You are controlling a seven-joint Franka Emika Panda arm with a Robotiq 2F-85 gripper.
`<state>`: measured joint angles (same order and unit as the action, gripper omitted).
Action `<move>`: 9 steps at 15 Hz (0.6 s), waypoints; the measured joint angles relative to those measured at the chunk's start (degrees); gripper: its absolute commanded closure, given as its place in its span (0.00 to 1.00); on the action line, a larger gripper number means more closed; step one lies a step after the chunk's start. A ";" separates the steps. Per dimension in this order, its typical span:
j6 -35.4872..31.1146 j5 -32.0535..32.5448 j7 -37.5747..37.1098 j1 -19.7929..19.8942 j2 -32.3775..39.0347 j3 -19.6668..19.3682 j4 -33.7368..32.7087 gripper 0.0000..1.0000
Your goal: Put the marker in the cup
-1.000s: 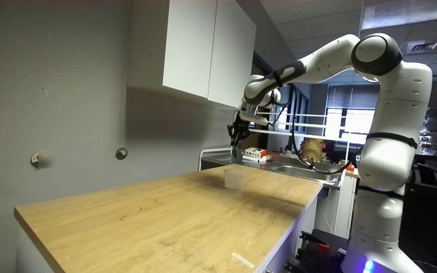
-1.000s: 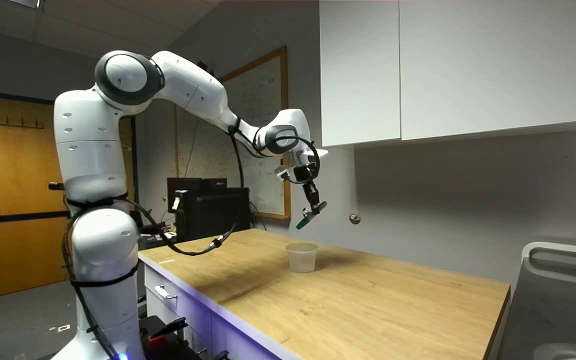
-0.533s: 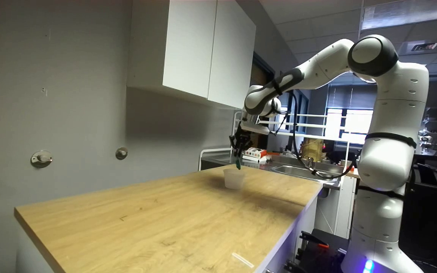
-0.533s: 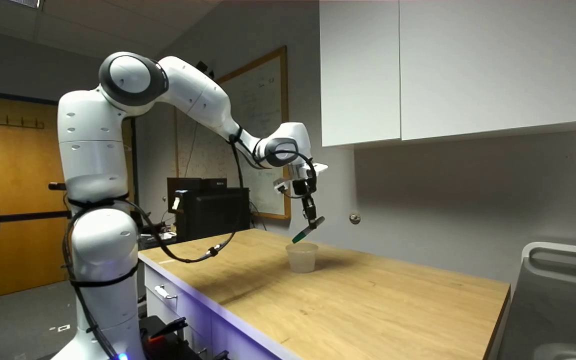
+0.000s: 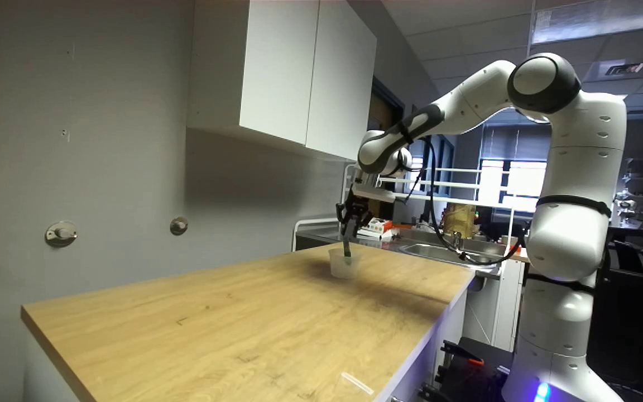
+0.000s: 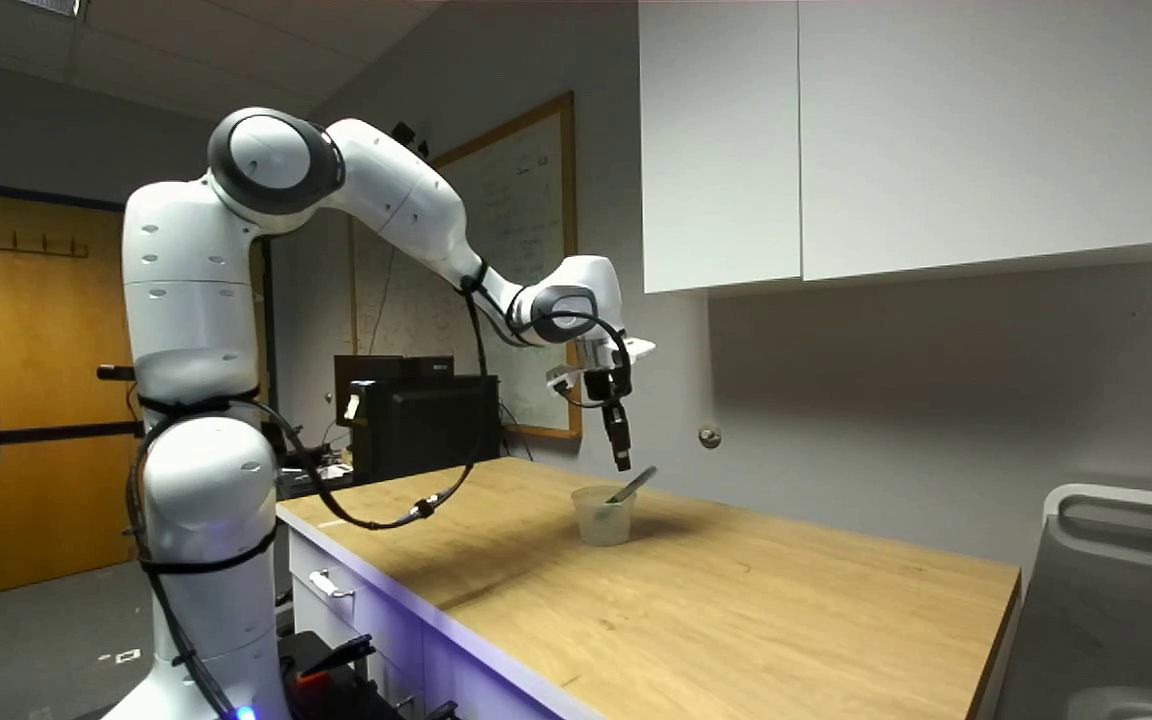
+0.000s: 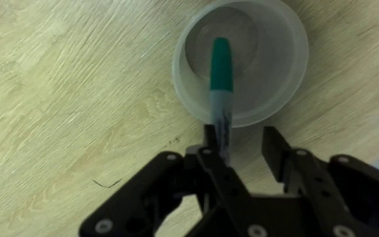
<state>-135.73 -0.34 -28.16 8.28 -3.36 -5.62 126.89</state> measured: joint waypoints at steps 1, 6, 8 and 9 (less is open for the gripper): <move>0.00 0.00 -0.18 -0.04 0.01 0.04 0.00 0.19; 0.08 0.06 -0.39 -0.74 0.01 0.30 -0.02 0.00; 0.09 0.10 -0.42 -1.05 0.00 0.55 -0.04 0.00; 0.09 0.12 -0.45 -1.23 -0.01 0.65 -0.04 0.00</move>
